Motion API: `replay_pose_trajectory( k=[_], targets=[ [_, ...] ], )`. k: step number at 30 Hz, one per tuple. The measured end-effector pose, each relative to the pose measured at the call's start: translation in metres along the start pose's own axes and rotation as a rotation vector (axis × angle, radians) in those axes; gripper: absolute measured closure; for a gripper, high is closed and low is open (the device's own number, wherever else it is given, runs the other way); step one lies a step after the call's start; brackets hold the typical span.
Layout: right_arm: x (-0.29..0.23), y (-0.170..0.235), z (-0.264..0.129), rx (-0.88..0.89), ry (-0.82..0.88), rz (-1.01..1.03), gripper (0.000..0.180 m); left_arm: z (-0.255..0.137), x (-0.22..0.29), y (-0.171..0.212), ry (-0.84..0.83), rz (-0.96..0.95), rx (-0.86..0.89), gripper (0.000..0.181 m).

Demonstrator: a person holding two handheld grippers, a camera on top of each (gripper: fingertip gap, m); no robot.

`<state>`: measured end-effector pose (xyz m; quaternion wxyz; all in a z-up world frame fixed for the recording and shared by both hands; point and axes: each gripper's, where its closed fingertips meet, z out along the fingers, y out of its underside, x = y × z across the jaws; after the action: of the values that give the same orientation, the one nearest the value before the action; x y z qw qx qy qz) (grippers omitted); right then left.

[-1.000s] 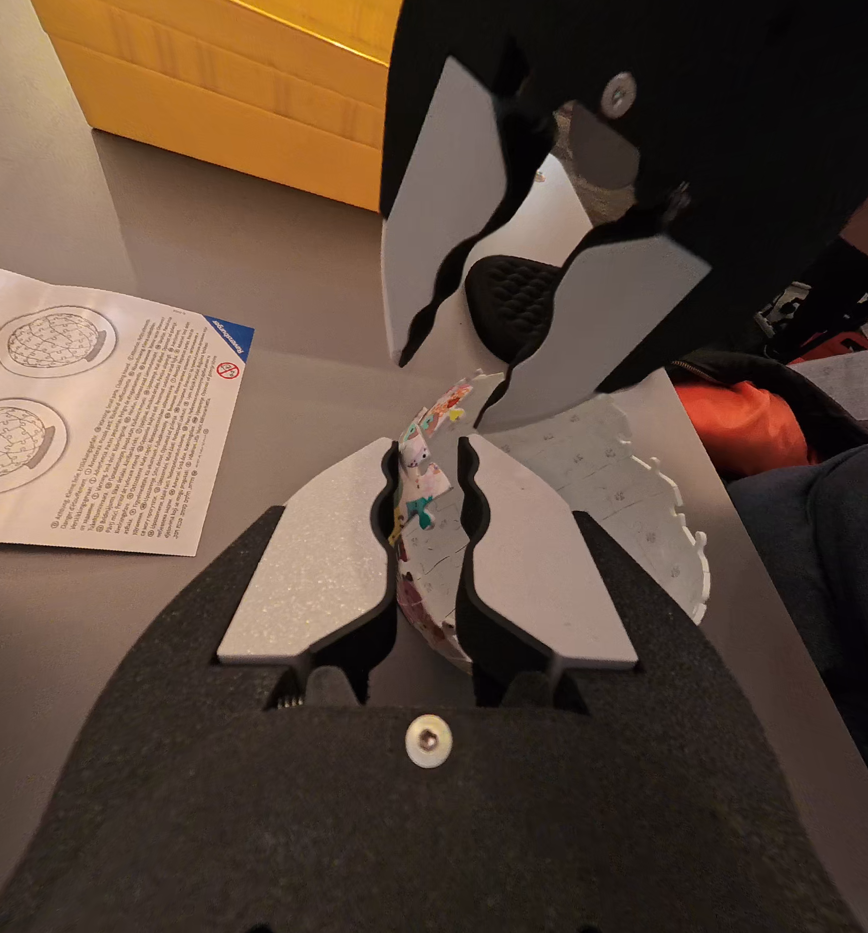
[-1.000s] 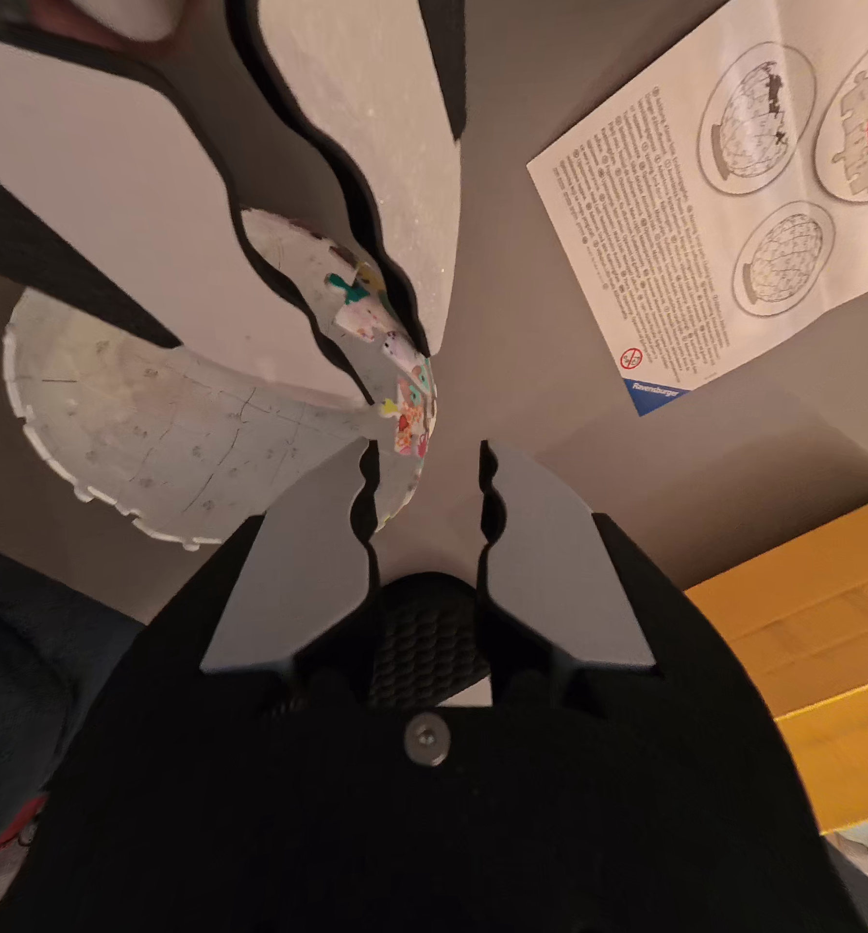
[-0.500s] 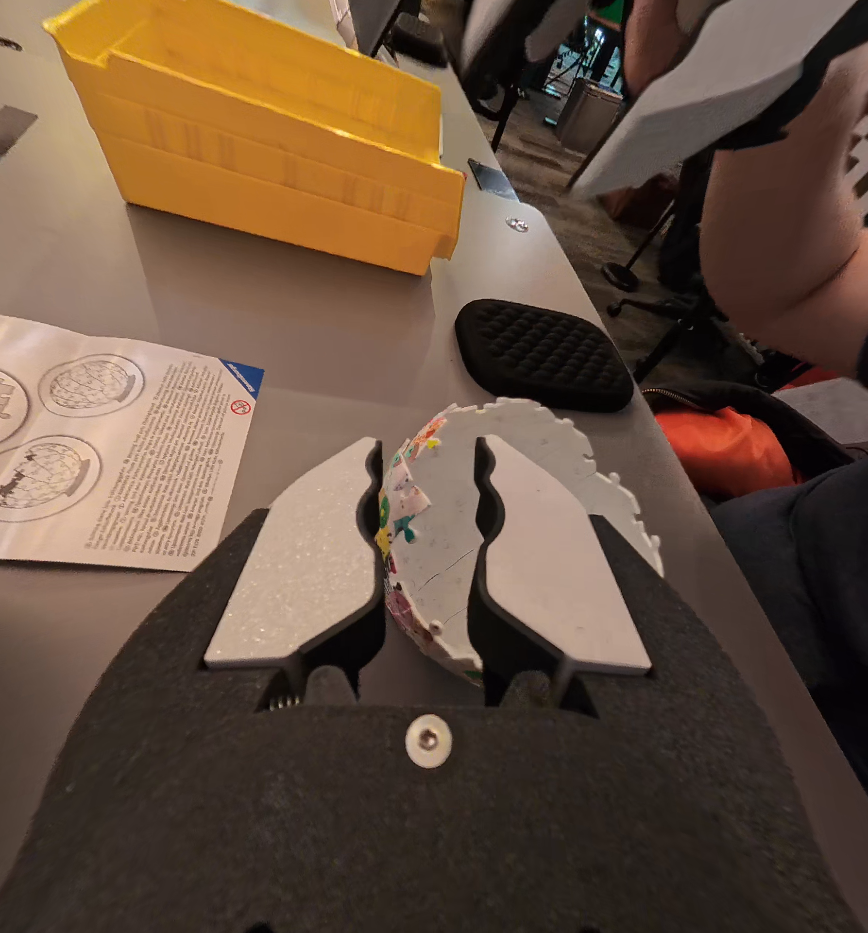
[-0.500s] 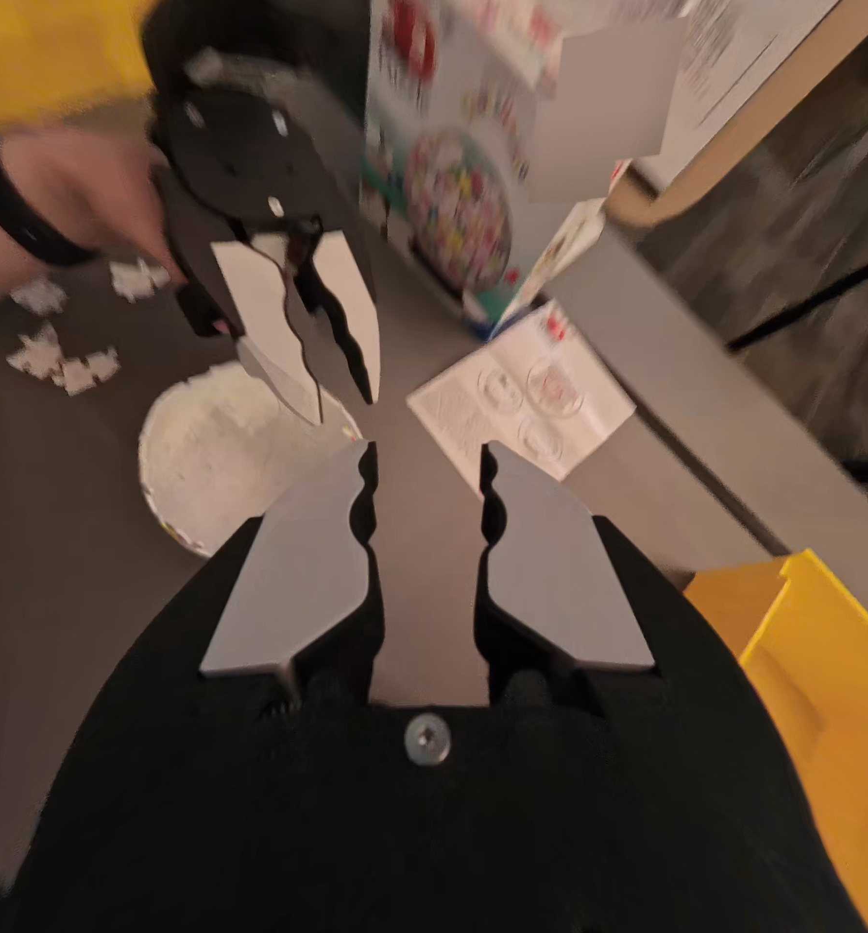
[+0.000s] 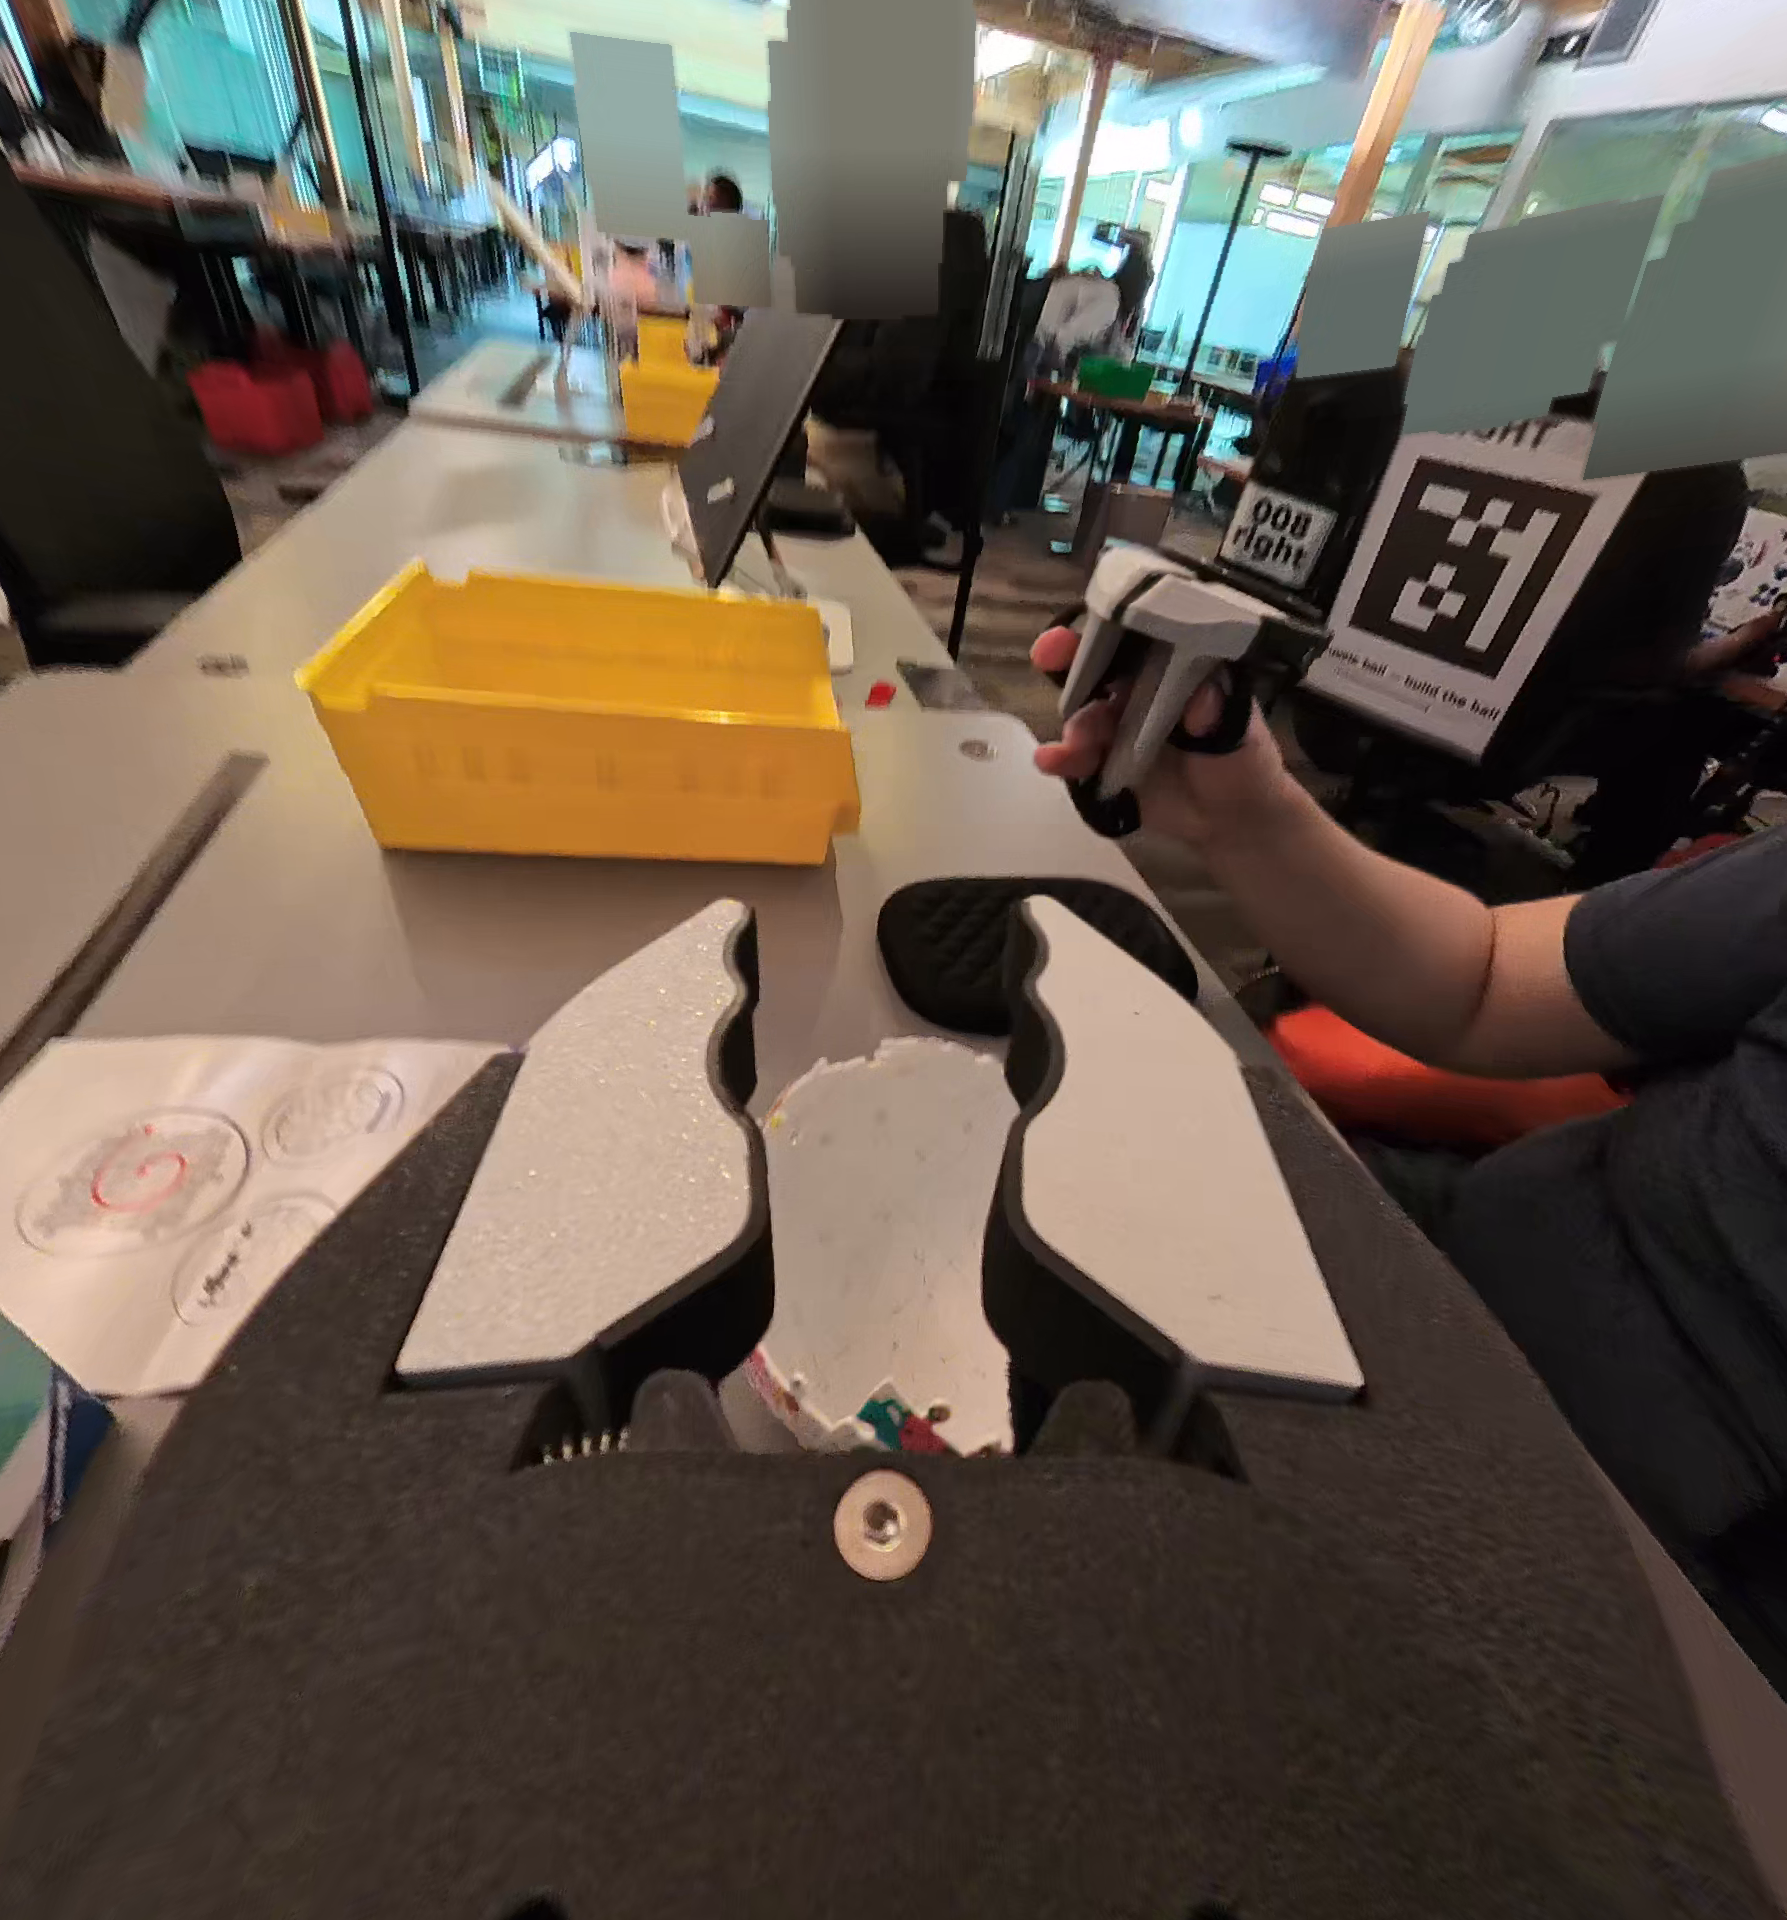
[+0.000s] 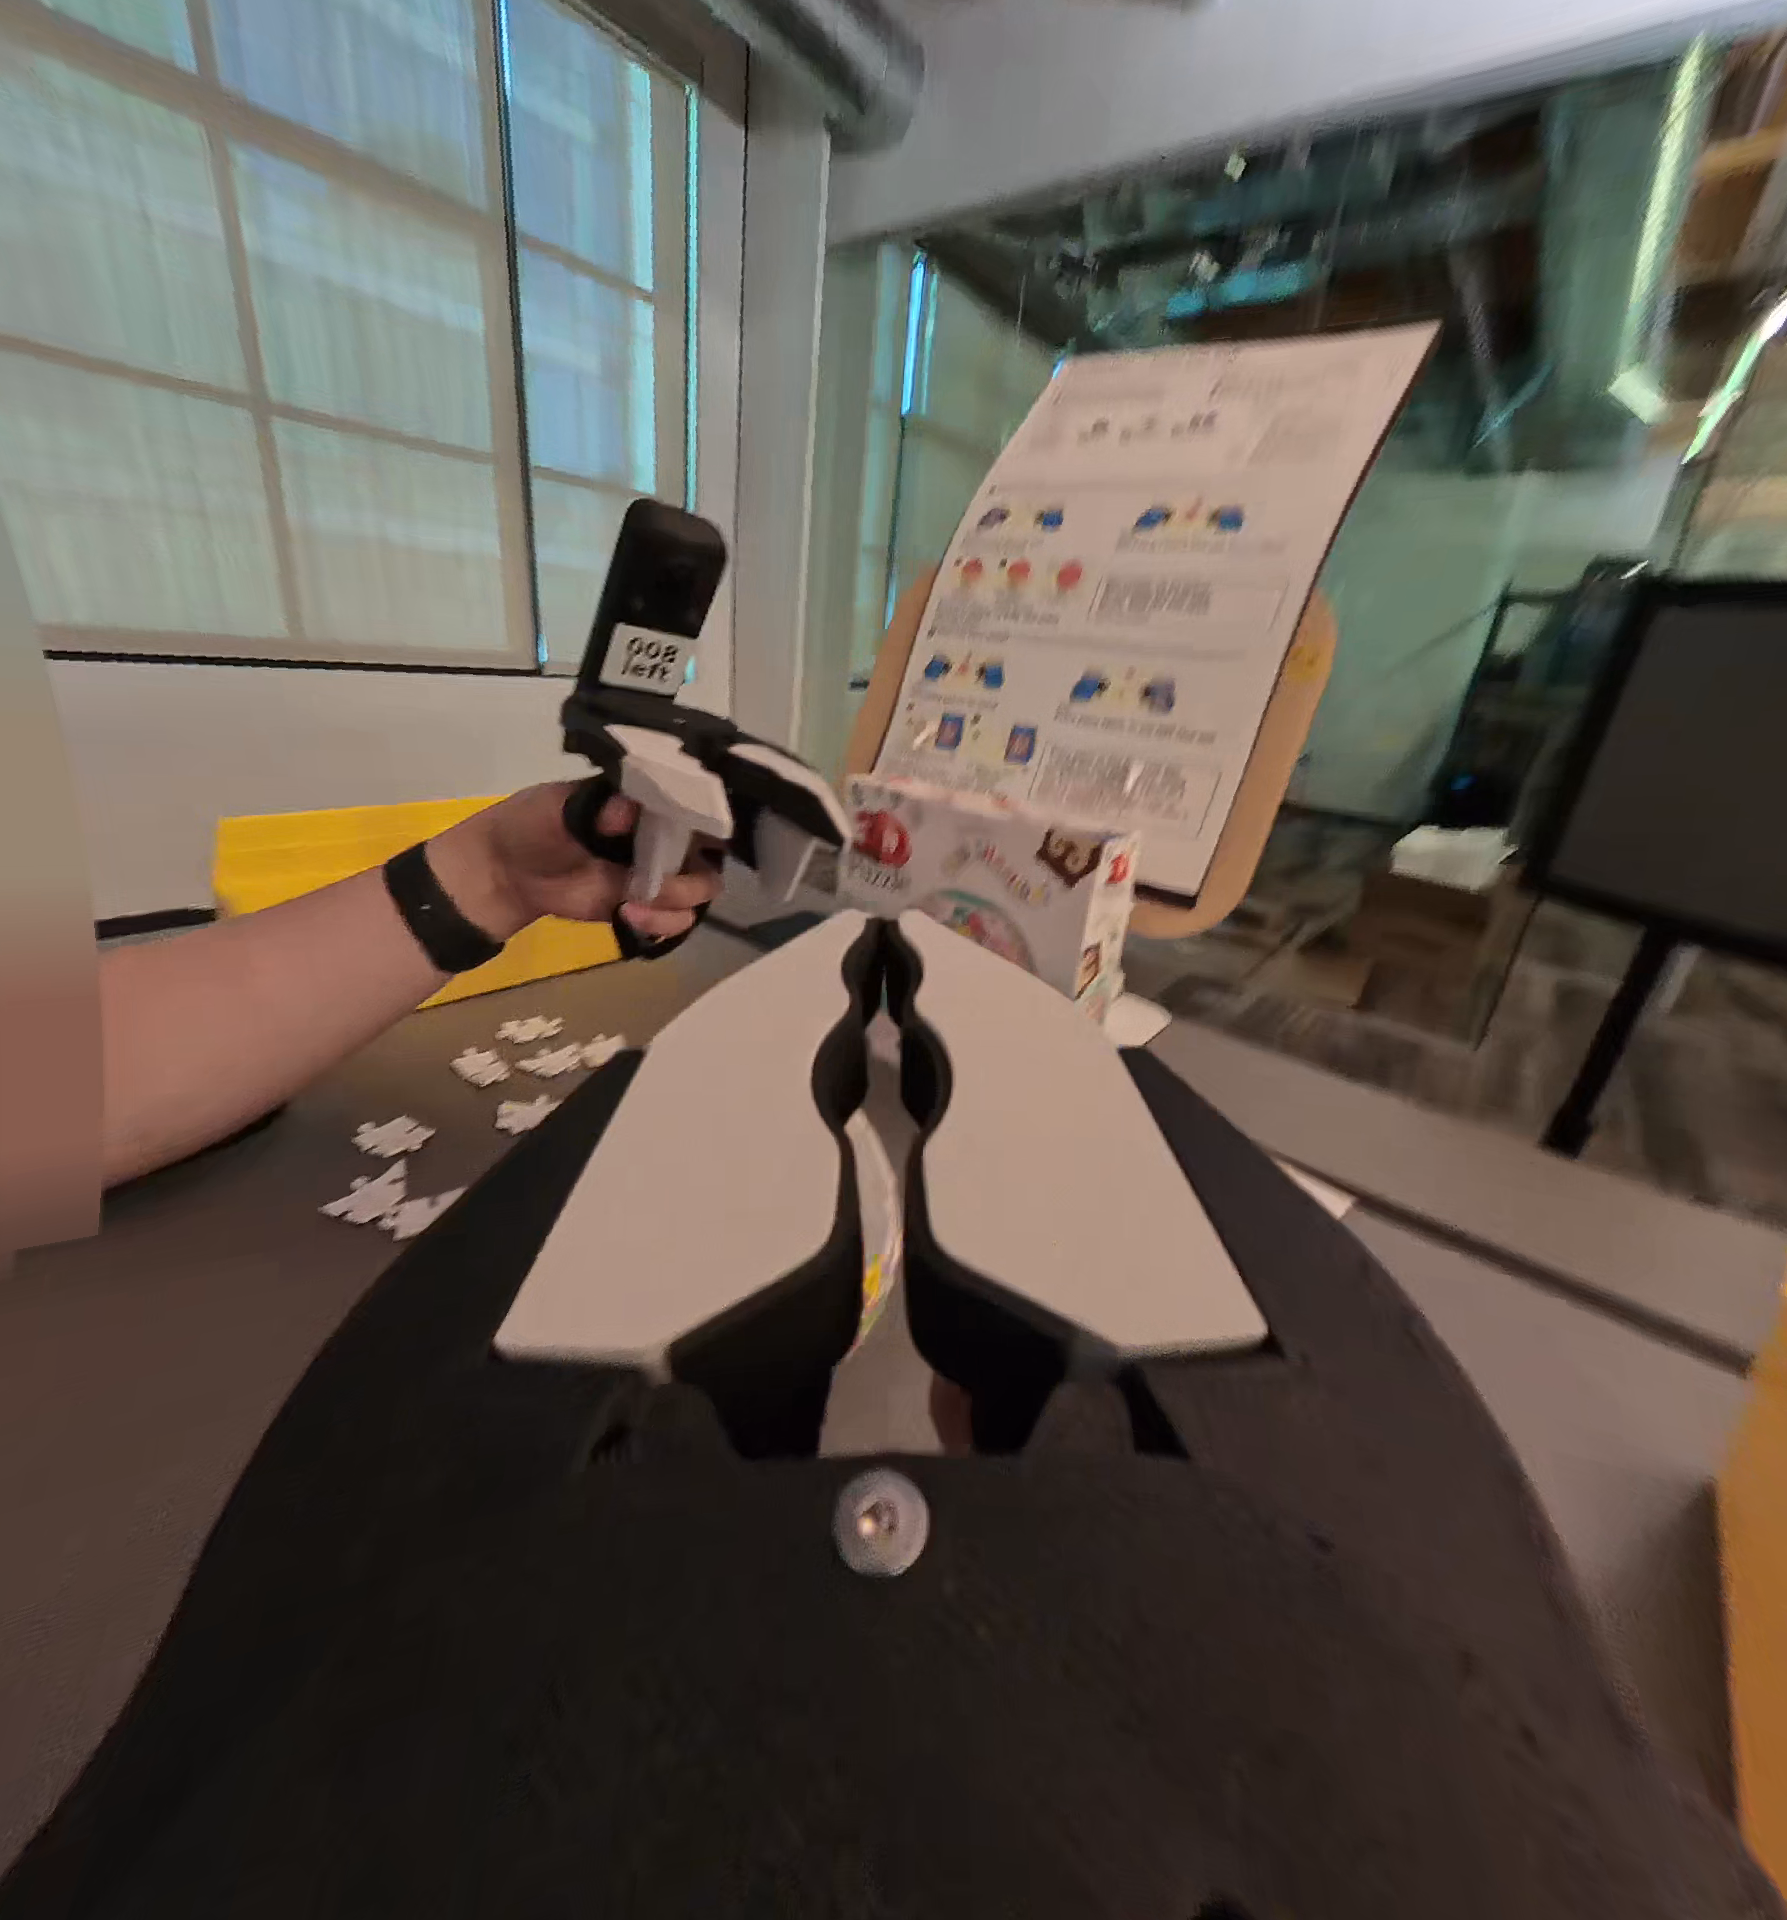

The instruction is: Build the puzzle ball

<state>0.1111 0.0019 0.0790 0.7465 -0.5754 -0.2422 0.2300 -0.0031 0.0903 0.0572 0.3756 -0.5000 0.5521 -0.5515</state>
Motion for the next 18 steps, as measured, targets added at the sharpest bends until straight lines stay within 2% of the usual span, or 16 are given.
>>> replay_pose_trajectory(
  k=[2,5,7,10,11,12,14,18],
  targets=[
    [-0.002,-0.018,0.003,0.058,0.035,-0.037,0.180,-0.010,0.008,-0.016,-0.005,0.047,0.071,0.136],
    [-0.015,-0.029,0.013,0.059,-0.033,-0.006,0.179,-0.022,0.020,-0.034,-0.005,0.091,0.142,0.138],
    [-0.029,-0.042,0.014,0.129,-0.123,0.025,0.179,-0.024,0.028,-0.039,0.009,0.109,0.146,0.138],
    [-0.057,-0.060,0.008,0.223,-0.364,0.070,0.175,-0.022,0.036,-0.039,0.015,0.135,0.126,0.138],
    [-0.060,-0.063,0.009,0.229,-0.418,0.115,0.173,-0.021,0.037,-0.037,0.008,0.141,0.110,0.138],
    [-0.060,-0.066,0.011,0.218,-0.463,0.193,0.179,-0.018,0.037,-0.035,0.008,0.147,0.097,0.138],
    [-0.048,-0.068,0.020,0.188,-0.440,0.298,0.179,-0.013,0.039,-0.032,0.022,0.139,0.088,0.138],
    [-0.016,-0.073,0.028,0.199,-0.208,0.187,0.180,-0.006,0.042,-0.029,0.043,0.123,0.074,0.138]
  ],
)
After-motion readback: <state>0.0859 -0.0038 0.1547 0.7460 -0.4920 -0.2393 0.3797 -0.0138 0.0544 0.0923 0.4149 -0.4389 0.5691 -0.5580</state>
